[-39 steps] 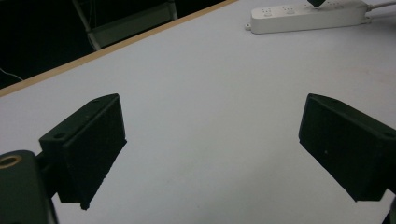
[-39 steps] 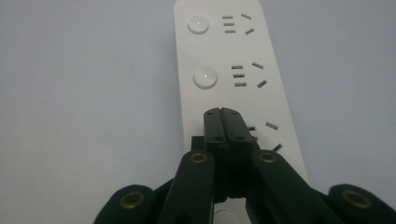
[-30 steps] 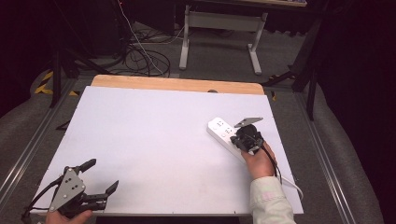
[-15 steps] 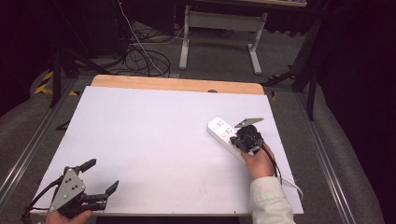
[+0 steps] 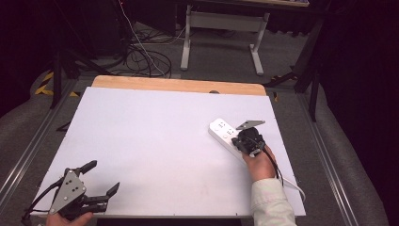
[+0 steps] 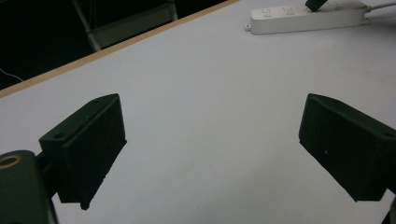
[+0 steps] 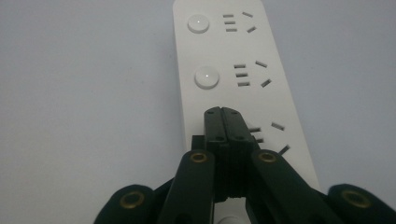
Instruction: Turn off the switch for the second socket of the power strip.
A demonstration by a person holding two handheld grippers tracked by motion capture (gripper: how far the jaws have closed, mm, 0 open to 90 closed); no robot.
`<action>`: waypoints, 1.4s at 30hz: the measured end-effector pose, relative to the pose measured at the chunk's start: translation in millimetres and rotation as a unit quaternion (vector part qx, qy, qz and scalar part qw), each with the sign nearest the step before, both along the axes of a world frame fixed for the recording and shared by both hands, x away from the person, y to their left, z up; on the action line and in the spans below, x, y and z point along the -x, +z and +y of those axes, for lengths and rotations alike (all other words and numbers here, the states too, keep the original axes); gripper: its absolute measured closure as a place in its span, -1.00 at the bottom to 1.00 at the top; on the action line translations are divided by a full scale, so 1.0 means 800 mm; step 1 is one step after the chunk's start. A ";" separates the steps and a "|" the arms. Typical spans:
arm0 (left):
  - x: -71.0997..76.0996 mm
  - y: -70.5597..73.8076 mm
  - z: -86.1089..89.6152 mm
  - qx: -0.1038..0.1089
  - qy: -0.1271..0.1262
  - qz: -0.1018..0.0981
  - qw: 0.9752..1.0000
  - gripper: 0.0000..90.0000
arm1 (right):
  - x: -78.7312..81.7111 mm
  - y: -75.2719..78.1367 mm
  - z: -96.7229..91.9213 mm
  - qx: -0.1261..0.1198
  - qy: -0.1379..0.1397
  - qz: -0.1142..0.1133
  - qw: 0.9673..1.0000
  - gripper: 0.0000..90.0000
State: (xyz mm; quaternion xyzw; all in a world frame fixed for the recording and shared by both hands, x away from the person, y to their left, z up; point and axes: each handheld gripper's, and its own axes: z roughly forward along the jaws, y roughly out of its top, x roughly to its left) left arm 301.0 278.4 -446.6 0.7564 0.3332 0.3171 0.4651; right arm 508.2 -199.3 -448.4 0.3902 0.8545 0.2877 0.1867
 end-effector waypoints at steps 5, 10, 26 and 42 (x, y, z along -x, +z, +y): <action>0.000 0.000 0.000 0.000 0.000 0.000 1.000 -0.83 | 0.001 0.000 0.000 -0.001 -0.003 -0.001 1.000 1.00; 0.000 0.000 0.000 0.000 0.000 -0.001 1.000 -0.83 | 0.002 -0.001 0.001 0.001 -0.005 -0.004 1.000 1.00; 0.000 0.000 0.000 0.000 0.001 0.000 1.000 -0.83 | 0.002 -0.003 0.001 -0.007 -0.014 0.000 1.000 1.00; -0.001 0.000 0.000 -0.002 -0.001 0.003 1.000 -0.83 | 0.021 0.022 0.001 -0.034 0.000 -0.058 0.998 1.00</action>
